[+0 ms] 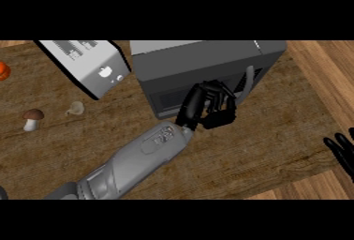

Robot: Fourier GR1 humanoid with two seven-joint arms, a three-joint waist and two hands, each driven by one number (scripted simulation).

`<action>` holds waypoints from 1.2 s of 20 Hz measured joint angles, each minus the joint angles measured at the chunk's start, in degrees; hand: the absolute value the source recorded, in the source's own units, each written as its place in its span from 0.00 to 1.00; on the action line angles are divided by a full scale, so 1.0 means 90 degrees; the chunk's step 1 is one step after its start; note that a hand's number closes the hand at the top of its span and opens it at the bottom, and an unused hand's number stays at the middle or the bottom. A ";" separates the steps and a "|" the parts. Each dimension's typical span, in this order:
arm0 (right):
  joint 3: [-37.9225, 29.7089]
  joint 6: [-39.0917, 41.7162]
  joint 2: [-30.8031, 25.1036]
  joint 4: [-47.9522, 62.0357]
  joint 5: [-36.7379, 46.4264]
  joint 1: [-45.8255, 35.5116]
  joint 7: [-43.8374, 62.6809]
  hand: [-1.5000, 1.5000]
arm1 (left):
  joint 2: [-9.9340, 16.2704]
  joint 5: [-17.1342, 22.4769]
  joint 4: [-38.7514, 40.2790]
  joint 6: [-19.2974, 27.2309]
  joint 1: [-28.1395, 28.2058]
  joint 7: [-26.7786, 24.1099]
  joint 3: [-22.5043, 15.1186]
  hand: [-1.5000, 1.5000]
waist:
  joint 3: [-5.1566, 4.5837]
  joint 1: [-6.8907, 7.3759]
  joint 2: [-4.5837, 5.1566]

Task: Pick up the milk, place it into the microwave and close the microwave

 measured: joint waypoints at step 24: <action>-0.0075 0.0150 -0.0371 -0.0379 -0.0786 -0.0262 0.0363 0.00 | -0.0002 0.1334 0.0049 0.0122 0.0042 -0.1148 0.0031 1.00 | 0.0021 -0.0176 0.0055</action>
